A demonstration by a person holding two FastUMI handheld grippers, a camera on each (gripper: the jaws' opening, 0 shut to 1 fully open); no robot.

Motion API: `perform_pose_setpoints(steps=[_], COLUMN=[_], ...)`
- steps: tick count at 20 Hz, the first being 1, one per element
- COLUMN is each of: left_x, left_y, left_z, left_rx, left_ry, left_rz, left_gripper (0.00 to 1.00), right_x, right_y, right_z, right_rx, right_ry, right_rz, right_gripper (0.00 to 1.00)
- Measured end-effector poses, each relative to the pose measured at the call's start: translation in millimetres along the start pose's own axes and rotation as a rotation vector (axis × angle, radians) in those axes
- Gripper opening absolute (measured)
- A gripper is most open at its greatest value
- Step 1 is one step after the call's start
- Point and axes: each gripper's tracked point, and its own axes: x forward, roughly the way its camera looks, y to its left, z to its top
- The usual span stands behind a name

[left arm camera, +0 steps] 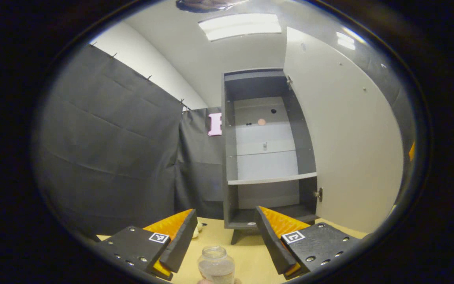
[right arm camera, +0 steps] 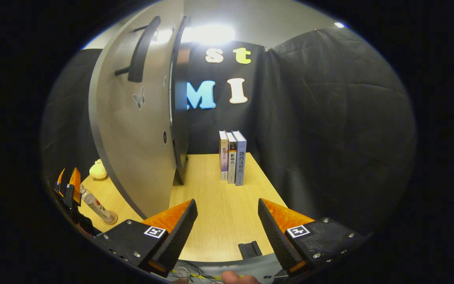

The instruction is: Open the cabinet door with the right hand, grasp the bottle in the cabinet with the left hand and place it on the coaster, then close the cabinet door with the right hand.

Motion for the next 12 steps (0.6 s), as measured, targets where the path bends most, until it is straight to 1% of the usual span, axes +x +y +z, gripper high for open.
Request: perform_pose_setpoints(steps=[1,2,3,4,6,7,8,9,10,11,12], left_x=[1,1,2,4,7,10,14,17,19,20,23], left_y=[1,2,-3,-12,-17,-16,-11,-5,-5,-6,-8], left_z=[20,43,63,77,96,109,123,135,146,156,164], left_rx=[0.002,0.001,-0.013,-0.037,-0.107,-0.109,-0.069,-0.009,0.039,0.061,0.066], left_ry=[-0.002,-0.007,-0.013,-0.004,0.038,0.049,0.055,0.06,0.069,0.079,0.086], left_rz=[-0.002,-0.011,-0.037,-0.071,-0.106,-0.116,-0.118,-0.124,-0.137,-0.15,-0.162], left_gripper=[0.85,0.85,0.85,0.86,0.88,0.85,0.88,0.85,0.88,0.88,0.85], right_x=[0,1,2,4,9,10,14,15,15,15,16], right_y=[-3,-4,-5,-4,2,3,4,6,8,11,15], right_z=[10,21,33,43,68,80,91,105,118,134,147], right_rx=[0.012,0.027,0.043,0.061,0.104,0.112,0.111,0.109,0.108,0.118,0.13], right_ry=[-0.02,-0.043,-0.066,-0.086,-0.131,-0.15,-0.17,-0.193,-0.216,-0.243,-0.266], right_rz=[-0.003,-0.005,-0.004,0.002,0.023,0.03,0.03,0.032,0.033,0.038,0.042], right_gripper=[0.95,0.95,0.95,0.95,0.95,0.95,0.95,0.95,0.95,0.94,0.94])
